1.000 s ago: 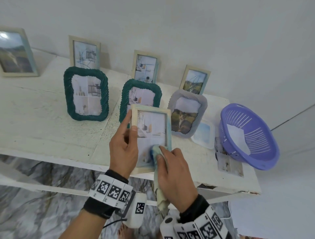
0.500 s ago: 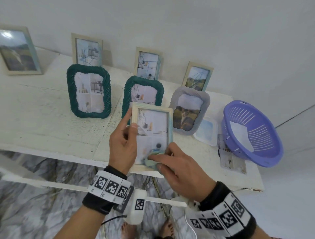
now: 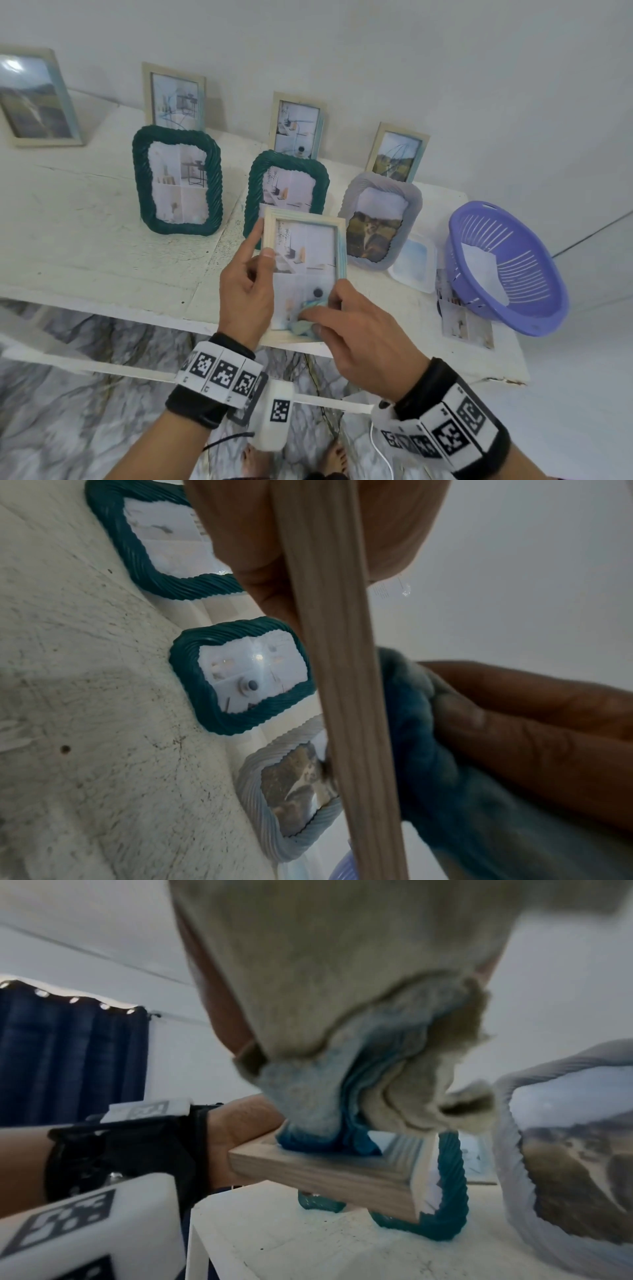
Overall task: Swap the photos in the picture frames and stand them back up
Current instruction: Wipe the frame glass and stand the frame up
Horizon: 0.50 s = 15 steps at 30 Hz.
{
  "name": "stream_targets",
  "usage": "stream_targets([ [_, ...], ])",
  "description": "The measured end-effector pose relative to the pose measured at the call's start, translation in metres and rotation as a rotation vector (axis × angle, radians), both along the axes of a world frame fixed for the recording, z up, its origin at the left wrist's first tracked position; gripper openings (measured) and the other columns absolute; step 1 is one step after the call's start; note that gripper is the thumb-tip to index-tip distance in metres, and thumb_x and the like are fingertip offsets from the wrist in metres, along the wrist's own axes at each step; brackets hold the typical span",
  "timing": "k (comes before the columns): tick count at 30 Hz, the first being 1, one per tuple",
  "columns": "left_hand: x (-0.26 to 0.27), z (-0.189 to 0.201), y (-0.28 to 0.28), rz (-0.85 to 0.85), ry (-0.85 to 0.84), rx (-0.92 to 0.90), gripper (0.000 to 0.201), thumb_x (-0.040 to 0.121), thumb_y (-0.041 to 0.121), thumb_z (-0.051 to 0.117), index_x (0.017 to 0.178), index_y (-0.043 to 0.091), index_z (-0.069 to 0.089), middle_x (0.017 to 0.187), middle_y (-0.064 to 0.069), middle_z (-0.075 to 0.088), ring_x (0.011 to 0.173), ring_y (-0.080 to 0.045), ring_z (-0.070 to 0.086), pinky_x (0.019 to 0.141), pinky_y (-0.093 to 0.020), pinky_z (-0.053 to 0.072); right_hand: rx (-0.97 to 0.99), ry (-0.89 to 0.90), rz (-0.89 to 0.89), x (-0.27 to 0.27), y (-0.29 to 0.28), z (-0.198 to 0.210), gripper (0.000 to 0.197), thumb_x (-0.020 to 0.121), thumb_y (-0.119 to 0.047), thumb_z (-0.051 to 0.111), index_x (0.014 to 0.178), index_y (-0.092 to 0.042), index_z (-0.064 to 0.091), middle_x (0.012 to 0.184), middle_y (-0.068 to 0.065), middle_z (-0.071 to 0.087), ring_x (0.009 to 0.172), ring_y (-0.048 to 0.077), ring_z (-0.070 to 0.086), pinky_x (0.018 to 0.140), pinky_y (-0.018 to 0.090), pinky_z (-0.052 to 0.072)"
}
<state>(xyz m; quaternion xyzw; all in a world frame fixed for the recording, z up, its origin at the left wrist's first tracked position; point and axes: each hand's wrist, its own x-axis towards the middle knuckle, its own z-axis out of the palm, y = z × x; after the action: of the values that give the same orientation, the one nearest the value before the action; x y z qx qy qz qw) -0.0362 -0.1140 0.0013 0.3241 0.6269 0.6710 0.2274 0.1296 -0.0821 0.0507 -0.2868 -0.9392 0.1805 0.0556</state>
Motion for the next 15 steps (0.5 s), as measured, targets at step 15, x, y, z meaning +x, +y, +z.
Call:
stream_targets([
  [15,0.005,0.009,0.007,0.030,0.016,0.060,0.043,0.102,0.014,0.048,0.143,0.023,0.047,0.059,-0.007,0.037,0.052,-0.008,0.027,0.051,-0.019,0.029,0.104,-0.052,-0.294,-0.013,-0.012,0.005,0.023,0.099,-0.029,0.033,0.106,-0.016,0.051,0.093,0.000,0.040,0.064,0.020,0.046,0.059,0.033,0.044],
])
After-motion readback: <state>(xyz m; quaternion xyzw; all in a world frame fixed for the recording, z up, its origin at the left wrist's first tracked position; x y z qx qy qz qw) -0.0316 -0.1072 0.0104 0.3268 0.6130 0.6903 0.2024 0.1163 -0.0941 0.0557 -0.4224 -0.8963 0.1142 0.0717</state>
